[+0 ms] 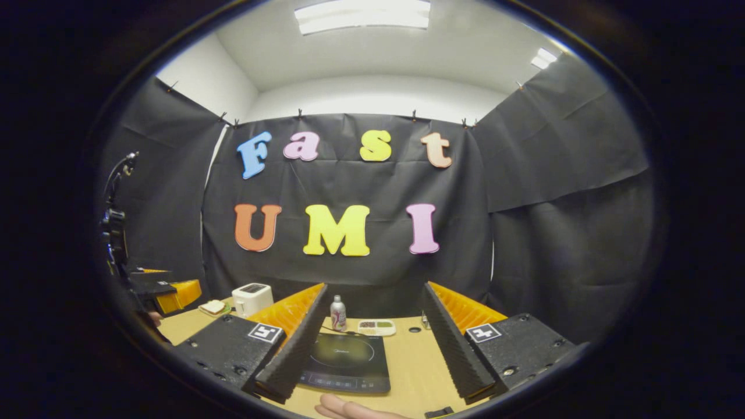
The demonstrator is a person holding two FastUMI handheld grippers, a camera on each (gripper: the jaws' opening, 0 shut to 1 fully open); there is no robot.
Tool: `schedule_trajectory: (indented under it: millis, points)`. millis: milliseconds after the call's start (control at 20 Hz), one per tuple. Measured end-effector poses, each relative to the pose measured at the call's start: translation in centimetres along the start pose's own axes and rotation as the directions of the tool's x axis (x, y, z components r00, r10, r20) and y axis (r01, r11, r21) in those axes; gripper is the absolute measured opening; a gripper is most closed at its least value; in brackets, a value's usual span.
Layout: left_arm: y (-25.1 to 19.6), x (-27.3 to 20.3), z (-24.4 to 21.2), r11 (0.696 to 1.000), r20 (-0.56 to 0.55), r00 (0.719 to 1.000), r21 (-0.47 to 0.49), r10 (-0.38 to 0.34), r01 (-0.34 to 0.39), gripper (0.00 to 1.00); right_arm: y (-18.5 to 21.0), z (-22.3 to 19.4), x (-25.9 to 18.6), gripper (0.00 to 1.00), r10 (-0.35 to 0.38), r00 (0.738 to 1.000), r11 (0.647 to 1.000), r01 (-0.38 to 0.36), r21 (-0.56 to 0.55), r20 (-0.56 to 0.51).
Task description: First push the handle of the pot to place it horizontally, then grasp the pot with both hands and set it on the induction cooktop.
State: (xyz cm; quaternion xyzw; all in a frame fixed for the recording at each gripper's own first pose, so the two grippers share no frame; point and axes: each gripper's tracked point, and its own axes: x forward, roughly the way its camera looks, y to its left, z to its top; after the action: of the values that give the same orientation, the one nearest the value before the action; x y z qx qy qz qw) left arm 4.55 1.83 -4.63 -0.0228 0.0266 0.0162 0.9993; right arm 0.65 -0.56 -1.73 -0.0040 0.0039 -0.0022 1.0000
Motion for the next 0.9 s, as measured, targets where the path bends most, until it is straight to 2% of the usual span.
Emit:
schedule_trajectory:
  millis: [50, 100, 250, 300, 400, 450, 550, 900]
  points:
    - [0.3, 0.6, -0.5, 1.000, -0.008, 1.000, 0.004, 0.002, -0.002, 0.76, -0.2, 0.1, 0.1, 0.99, -0.004, 1.000, 1.000, 0.004, 0.000, 0.001]
    - [0.4, 1.0, -1.1, 1.000, -0.020, 1.000, -0.003, 0.008, -0.008, 0.80, -0.3, 0.0, 0.2, 0.98, -0.007, 1.000, 1.000, 0.007, -0.001, 0.001]
    - [-0.4, 2.3, -3.6, 0.999, -0.101, 0.994, -0.014, -0.032, 0.030, 0.66, -0.1, 0.1, 0.2, 0.98, -0.003, 1.000, 1.000, 0.003, -0.002, 0.003]
    - [-0.8, 2.8, -4.4, 0.999, -0.125, 0.991, -0.008, -0.055, 0.054, 0.51, -0.1, 0.0, 0.2, 0.98, 0.000, 1.000, 1.000, 0.000, -0.001, 0.003]
    - [-0.4, 3.8, -6.7, 0.999, -0.198, 0.979, -0.009, -0.054, 0.053, 0.00, 0.0, -0.2, 0.5, 0.98, 0.002, 1.000, 1.000, -0.002, 0.000, -0.001]
    - [-0.2, 4.2, -8.3, 0.999, -0.245, 0.968, 0.005, -0.049, 0.052, 0.02, 0.0, -0.2, 0.6, 0.98, 0.003, 1.000, 1.000, -0.003, -0.001, -0.005]
    - [0.2, 5.1, -10.2, 0.998, -0.297, 0.953, 0.003, -0.052, 0.056, 0.00, 0.0, -0.4, 0.7, 0.99, 0.000, 1.000, 1.000, 0.000, -0.002, -0.009]
    - [1.3, 6.4, -17.5, 0.996, -0.511, 0.855, -0.071, -0.087, 0.059, 0.00, 0.4, -1.0, 1.3, 0.98, 0.014, 1.000, 1.000, -0.014, -0.007, -0.025]
